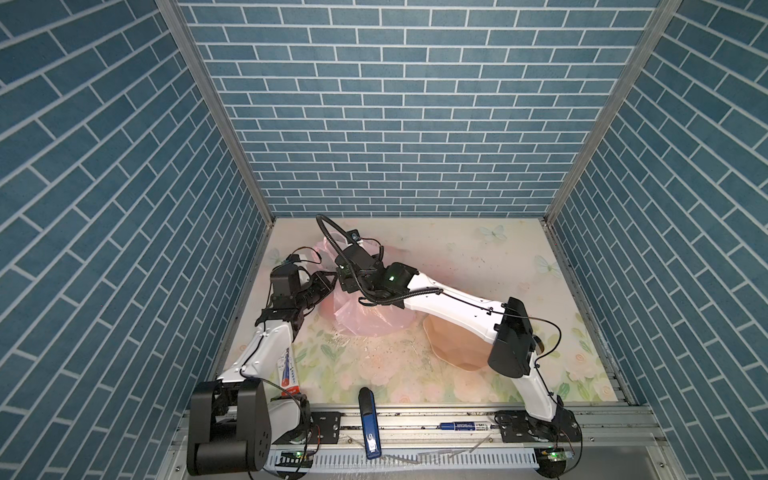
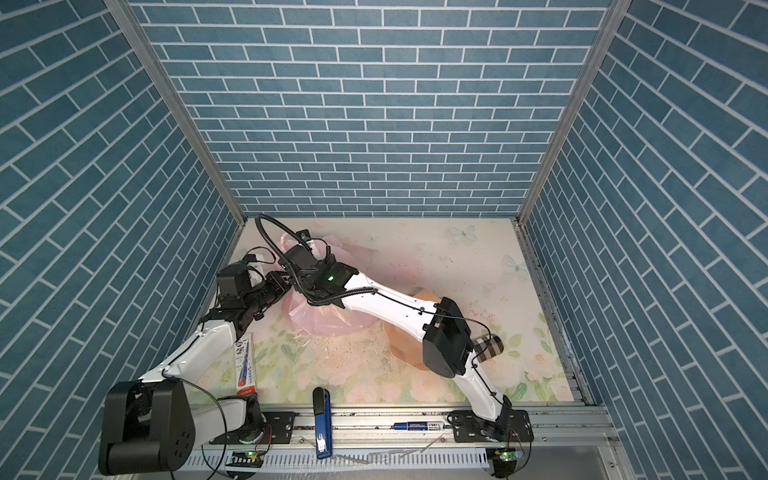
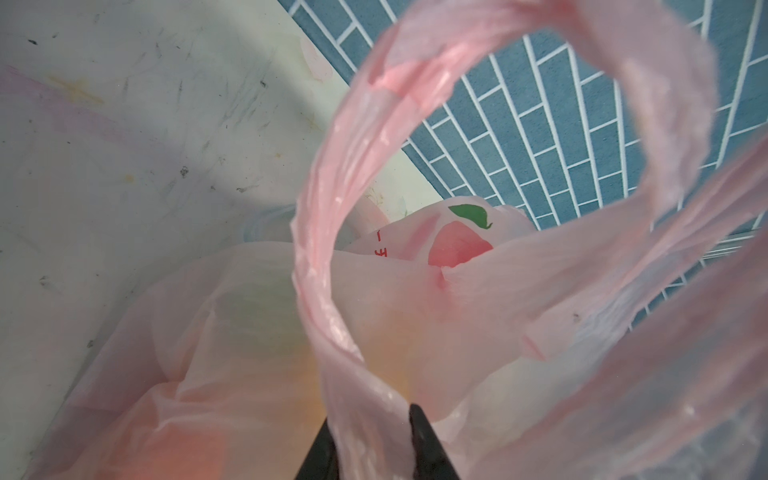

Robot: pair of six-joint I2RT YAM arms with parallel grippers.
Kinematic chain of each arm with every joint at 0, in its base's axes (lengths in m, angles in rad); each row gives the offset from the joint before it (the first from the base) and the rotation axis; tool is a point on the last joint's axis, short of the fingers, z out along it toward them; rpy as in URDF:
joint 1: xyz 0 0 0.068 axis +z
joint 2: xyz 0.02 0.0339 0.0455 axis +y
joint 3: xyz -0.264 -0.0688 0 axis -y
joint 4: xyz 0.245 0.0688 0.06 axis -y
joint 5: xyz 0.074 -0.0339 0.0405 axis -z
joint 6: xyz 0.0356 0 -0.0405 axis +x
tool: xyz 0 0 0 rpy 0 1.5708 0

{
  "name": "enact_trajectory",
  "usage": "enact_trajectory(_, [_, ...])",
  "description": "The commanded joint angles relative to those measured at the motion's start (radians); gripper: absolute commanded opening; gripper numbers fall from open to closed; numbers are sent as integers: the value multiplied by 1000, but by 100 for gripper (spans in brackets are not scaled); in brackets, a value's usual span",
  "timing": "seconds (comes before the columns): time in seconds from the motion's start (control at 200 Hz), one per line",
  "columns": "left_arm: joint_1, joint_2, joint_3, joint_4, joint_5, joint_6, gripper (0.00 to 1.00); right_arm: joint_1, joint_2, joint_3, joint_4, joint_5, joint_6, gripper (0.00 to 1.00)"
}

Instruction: Take the fake fruits out of the plastic bag

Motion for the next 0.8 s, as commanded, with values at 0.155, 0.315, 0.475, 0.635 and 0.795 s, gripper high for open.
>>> enact_trajectory(0.155, [4, 1, -26, 51, 26, -8, 27, -8, 83, 86, -22, -19, -12, 79])
enact_trajectory(0.315, [3, 3, -31, 64, 33, -13, 26, -29, 111, 94, -15, -15, 1, 75])
enact_trajectory(0.475, [4, 7, -29, 57, 29, -16, 25, -41, 113, 85, 8, -3, -8, 46])
enact_trajectory(0.635, [4, 17, -26, 56, 24, -19, 25, -40, 37, -22, 93, -10, -31, 24])
enact_trajectory(0.795, [2, -4, -22, 10, 10, -22, 23, -44, -141, -302, 324, -62, -34, 6])
